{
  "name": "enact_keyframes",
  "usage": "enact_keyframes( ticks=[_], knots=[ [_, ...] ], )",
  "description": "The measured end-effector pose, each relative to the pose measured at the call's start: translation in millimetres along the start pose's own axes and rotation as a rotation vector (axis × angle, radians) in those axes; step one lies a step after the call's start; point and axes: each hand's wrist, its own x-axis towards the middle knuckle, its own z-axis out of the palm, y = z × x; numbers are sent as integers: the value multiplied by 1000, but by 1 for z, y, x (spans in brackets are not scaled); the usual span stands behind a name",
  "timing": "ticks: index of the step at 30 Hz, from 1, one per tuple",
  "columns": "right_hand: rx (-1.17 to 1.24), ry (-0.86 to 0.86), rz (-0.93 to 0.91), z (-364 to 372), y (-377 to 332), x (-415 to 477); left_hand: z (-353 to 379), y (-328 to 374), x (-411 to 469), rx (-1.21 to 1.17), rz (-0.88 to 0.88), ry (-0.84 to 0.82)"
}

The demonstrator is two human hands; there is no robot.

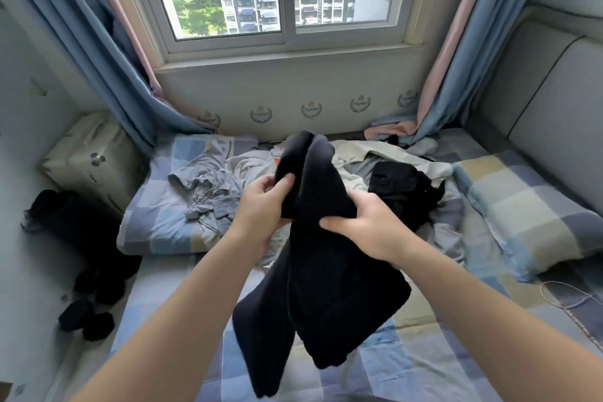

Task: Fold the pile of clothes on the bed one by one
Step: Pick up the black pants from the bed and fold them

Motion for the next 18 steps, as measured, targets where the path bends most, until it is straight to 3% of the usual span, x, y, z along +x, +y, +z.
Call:
enact_keyframes(
  ticks=[5,8,10,13,15,18],
  knots=[
    [403,266,112,-17,1,11,-2,-8,-24,334,-39,-216],
    [521,244,175,-17,-1,10,6,-19,-34,369,-53,-384],
    [533,205,169,-16,-2,7,6,-25,-29,318,-17,-307],
    [684,99,112,-26,-2,-2,3,-22,-15,53,-44,-101],
    [529,-61,20,-35,-3,-13,1,-12,-7,-130,-116,-29],
    [272,-207,-108,-30,-8,-28,2,3,-11,-231,-237,-110]
  ],
)
